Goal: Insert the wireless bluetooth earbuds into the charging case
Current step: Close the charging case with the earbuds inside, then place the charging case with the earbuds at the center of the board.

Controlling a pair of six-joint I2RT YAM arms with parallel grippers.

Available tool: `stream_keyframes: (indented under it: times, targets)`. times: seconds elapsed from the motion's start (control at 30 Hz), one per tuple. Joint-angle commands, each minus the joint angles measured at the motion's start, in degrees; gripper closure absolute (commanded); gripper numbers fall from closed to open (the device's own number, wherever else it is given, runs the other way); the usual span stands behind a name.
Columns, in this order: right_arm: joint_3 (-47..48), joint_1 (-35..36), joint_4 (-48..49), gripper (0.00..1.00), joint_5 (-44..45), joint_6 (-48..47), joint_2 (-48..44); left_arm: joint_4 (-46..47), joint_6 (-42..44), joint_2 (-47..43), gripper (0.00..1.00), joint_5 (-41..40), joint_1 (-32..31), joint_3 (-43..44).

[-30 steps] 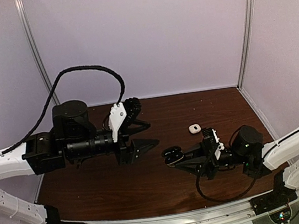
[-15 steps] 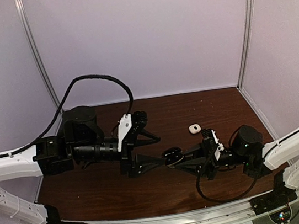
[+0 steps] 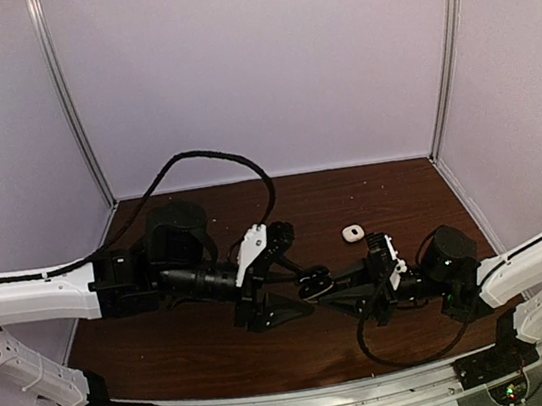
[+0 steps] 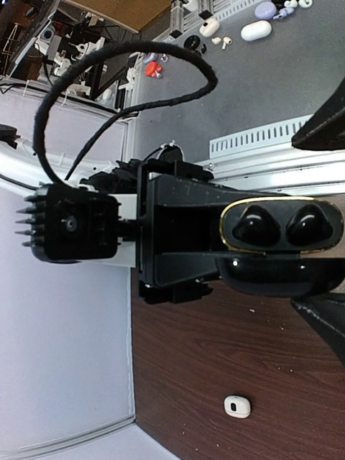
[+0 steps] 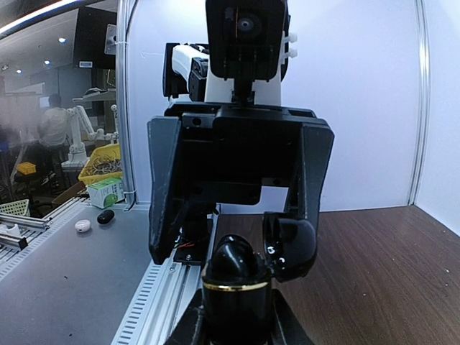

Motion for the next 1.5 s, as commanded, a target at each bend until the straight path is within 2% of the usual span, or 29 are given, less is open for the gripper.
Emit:
stream_keyframes:
  times: [0.0,0.47,0.97,1.1,1.17,1.2,1.3,1.33,1.47]
  targets:
    - [1.1,0.3,0.8,1.0,0.9,-0.2,-1.1,3.0,1.4,0.0,0.36,2.5,-0.5,1.1]
    - [0.9,0.3,1.5,1.0,1.6,0.6,-0.5,2.7,2.2,-1.2,0.45,-0.1,-1.4,0.8]
    - [0.8,0.2,1.4,1.0,3.0,1.8,0.0,2.2,5.3,-2.5,0.45,-3.2,-2.0,0.6]
    - [0.8,0.1,0.6,1.0,3.9,2.2,0.0,3.6,5.2,-4.3,0.37,-6.4,-2.0,-0.6]
    - [1.2,-0.1,-0.6,1.0,4.8,2.5,-0.1,4.5,5.1,-5.7,0.26,-9.9,-2.0,-1.6]
    - [1.4,-0.2,-1.5,1.0,5.8,2.8,-0.2,5.0,4.8,-6.4,0.17,-12.8,-1.9,-2.2]
    - [2.0,-0.9,-3.7,1.0,7.6,3.7,-0.5,6.4,3.6,-7.4,0.06,-21.1,-1.9,-3.3]
    - [2.1,-1.1,-4.1,1.0,8.1,4.1,-0.7,6.8,3.1,-7.4,0.03,-23.2,-1.8,-3.4]
    - [2.5,-2.5,-6.1,1.0,10.4,6.5,-1.4,9.7,-0.7,-7.7,0.02,-27.2,-0.7,-4.8]
